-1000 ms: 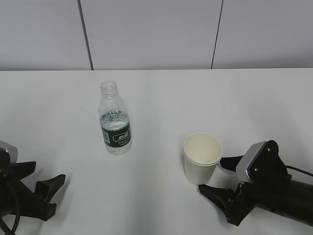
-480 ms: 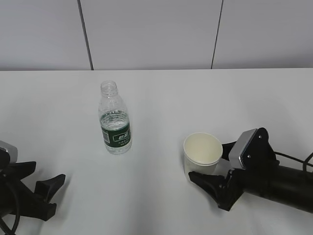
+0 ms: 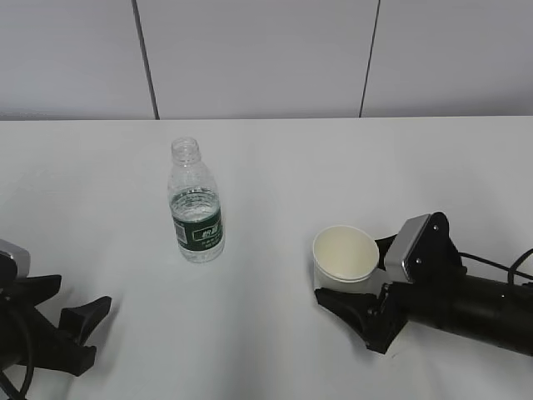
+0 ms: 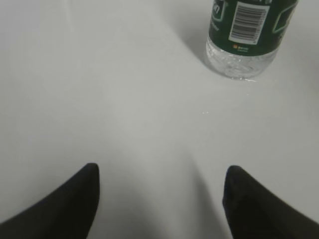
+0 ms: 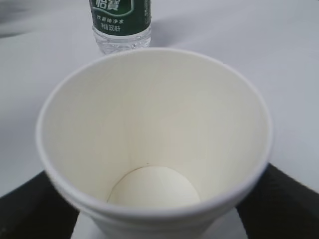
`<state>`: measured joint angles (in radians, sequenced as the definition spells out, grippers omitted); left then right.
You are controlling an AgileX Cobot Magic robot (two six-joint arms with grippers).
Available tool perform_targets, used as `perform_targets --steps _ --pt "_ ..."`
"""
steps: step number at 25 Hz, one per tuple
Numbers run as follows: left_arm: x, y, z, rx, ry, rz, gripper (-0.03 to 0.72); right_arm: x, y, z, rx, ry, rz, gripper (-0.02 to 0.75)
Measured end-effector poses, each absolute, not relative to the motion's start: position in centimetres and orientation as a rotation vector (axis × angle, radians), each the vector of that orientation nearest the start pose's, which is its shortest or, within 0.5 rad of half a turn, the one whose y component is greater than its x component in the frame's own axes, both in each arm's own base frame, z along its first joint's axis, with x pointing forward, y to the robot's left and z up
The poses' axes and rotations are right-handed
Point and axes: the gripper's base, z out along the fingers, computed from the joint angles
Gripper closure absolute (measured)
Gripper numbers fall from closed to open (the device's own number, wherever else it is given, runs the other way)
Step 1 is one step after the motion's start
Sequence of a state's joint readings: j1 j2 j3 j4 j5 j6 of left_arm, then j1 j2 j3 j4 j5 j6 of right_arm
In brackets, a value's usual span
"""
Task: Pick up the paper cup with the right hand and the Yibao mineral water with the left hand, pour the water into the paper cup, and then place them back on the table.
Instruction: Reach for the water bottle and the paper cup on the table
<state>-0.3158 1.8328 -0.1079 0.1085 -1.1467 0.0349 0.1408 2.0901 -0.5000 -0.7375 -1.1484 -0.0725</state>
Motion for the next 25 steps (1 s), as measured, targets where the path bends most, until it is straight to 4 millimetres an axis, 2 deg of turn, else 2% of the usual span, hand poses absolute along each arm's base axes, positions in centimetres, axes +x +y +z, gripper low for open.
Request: perform_targets --steps 12,18,25 --pt "18.3 -6.9 9.1 0.466 2.016 -0.247 0.207 27.0 9.6 6.0 -0.931 1.753 0.512 0.112" --pt "19.5 -7.3 9.5 0.46 1.976 -0.249 0.207 27.0 9.6 6.0 -0.931 1.753 0.512 0.185" --pt "21.6 -8.4 10.3 0.494 1.89 -0.281 0.208 27.0 9.6 6.0 -0.931 1.753 0.512 0.193"
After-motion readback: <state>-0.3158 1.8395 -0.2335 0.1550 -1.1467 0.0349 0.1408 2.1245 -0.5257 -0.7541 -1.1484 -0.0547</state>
